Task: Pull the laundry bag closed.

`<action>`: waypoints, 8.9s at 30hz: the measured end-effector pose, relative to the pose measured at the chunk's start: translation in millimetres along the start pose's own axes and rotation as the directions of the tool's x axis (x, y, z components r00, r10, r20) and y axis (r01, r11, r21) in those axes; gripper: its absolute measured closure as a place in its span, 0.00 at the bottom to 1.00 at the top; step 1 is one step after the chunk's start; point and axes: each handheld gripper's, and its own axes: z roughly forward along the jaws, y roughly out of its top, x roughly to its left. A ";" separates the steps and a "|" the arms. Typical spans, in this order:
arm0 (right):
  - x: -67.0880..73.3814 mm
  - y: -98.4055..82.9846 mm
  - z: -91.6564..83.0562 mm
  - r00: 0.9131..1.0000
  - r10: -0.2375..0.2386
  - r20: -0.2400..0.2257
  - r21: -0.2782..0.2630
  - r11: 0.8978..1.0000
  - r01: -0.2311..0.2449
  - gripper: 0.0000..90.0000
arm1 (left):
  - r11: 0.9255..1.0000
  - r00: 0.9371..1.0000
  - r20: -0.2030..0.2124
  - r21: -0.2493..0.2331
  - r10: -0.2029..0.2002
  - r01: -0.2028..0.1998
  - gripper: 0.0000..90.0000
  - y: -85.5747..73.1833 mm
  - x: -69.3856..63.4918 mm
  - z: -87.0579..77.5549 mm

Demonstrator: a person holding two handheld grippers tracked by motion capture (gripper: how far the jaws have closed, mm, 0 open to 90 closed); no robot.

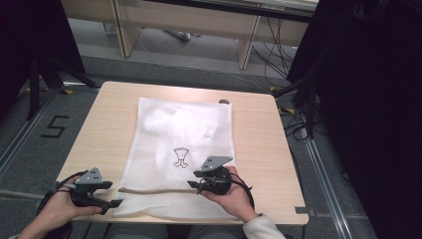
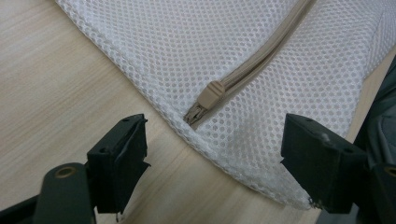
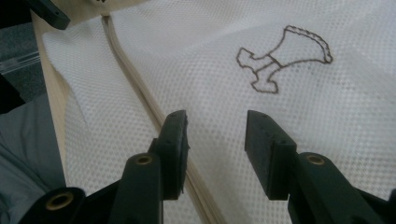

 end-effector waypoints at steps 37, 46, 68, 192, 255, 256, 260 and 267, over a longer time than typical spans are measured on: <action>37.7 59.1 68.1 0.984 -0.105 -0.145 0.010 0.994 0.107 0.73 | 1.000 1.000 -0.001 0.001 0.030 -0.030 0.26 1.0 1.1 1.3; 53.7 76.0 93.1 0.975 -0.097 -0.200 0.030 0.994 0.105 0.78 | 1.000 1.000 0.003 -0.006 0.029 -0.029 0.26 1.2 1.0 1.5; 68.4 91.9 129.5 0.965 -0.089 -0.248 0.081 0.990 0.112 0.78 | 0.999 0.999 0.008 0.007 0.043 -0.043 0.26 1.4 2.6 0.8; 73.1 100.2 126.0 0.967 -0.086 -0.239 0.254 0.956 0.148 0.92 | 0.991 0.990 0.086 -0.057 -0.113 0.118 0.95 16.3 -4.8 3.7; 53.9 74.1 105.9 0.975 -0.066 -0.213 0.288 0.949 0.127 0.92 | 0.983 0.988 0.056 -0.108 -0.146 0.151 0.95 16.2 -3.2 0.5; 52.9 73.7 105.6 0.973 -0.071 -0.218 0.284 0.950 0.133 0.92 | 0.983 0.989 0.056 -0.114 -0.137 0.143 0.95 16.2 -2.8 0.6; 51.7 72.3 104.1 0.974 -0.063 -0.215 0.285 0.950 0.125 0.92 | 0.983 0.989 0.055 -0.111 -0.137 0.143 0.95 16.2 -2.7 0.5; 51.8 73.0 102.5 0.976 -0.061 -0.210 0.290 0.949 0.122 0.92 | 0.983 0.989 0.057 -0.112 -0.136 0.142 0.95 16.2 -2.7 0.8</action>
